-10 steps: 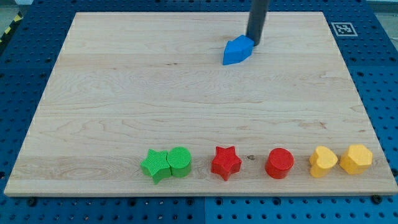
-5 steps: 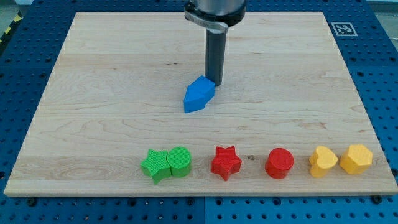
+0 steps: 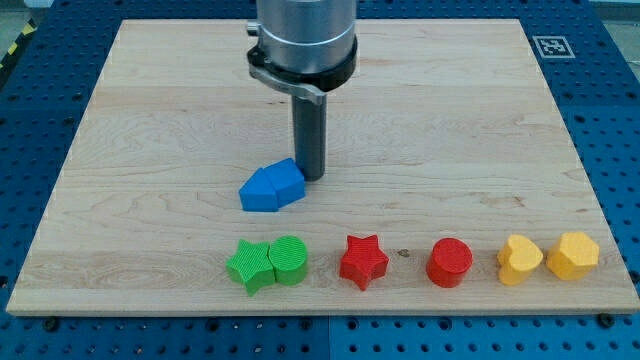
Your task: Push the blue cube along with the blue triangle towards the bottom left
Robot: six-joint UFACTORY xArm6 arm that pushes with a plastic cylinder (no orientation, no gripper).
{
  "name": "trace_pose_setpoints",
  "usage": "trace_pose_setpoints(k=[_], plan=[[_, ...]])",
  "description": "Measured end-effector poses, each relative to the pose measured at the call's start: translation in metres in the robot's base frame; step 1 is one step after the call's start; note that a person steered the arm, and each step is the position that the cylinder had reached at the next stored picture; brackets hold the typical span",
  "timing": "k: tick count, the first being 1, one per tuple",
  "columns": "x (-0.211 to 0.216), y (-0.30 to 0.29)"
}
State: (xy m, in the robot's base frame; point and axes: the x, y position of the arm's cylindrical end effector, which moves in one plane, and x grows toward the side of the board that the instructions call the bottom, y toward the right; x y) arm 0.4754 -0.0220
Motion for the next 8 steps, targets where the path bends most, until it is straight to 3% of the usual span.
trace_pose_setpoints(k=[3,8], plan=[[0.026,-0.044],[0.037,-0.045]])
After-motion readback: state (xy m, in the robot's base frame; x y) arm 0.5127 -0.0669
